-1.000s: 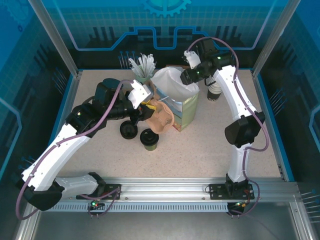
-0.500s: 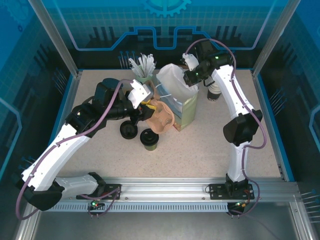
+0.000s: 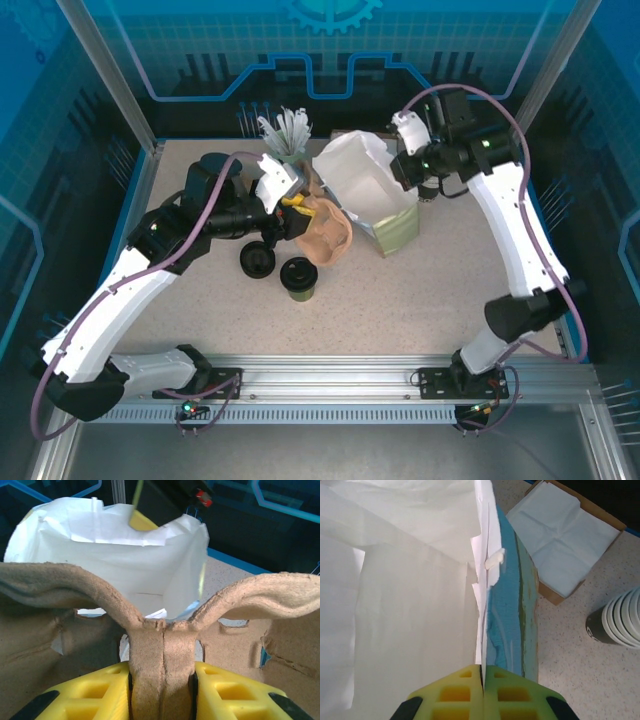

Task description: Pack the takeout coffee

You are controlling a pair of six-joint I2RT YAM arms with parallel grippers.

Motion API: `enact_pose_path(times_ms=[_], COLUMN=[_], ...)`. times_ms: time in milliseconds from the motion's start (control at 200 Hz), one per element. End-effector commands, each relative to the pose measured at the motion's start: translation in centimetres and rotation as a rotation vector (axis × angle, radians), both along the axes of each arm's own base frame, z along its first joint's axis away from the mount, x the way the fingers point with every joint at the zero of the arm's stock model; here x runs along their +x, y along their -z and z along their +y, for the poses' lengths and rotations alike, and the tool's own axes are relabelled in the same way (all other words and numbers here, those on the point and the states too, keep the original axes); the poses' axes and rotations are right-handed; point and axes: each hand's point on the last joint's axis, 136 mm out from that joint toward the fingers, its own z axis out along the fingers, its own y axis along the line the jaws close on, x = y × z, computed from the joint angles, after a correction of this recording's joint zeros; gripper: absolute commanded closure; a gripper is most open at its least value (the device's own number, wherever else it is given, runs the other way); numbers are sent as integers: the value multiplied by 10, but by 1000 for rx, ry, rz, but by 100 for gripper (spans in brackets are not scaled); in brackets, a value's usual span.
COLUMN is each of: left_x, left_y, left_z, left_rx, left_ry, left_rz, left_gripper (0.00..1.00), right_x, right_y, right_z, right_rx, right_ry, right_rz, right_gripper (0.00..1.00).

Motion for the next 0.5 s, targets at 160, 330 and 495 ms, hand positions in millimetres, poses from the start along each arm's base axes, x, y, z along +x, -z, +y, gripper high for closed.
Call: enact_pose_path(times_ms=[160,330,495], left_x=[-1,-1,-3], left_y=[-18,-14,-9], left_z=[-11,-20,-32], left_rx=[-93,-107,-101], left_ry=[36,58,88], left_rz=[22,54,65], left_gripper=[67,67,67], right_x=[-49,-70,-81], right_y=[16,29,46], right_z=[-24,-34,-38], right_rx=[-68,-71,-88], right_ry=[99,160,208], right_rz=[-14,-36,-37], right_gripper=[100,100,100])
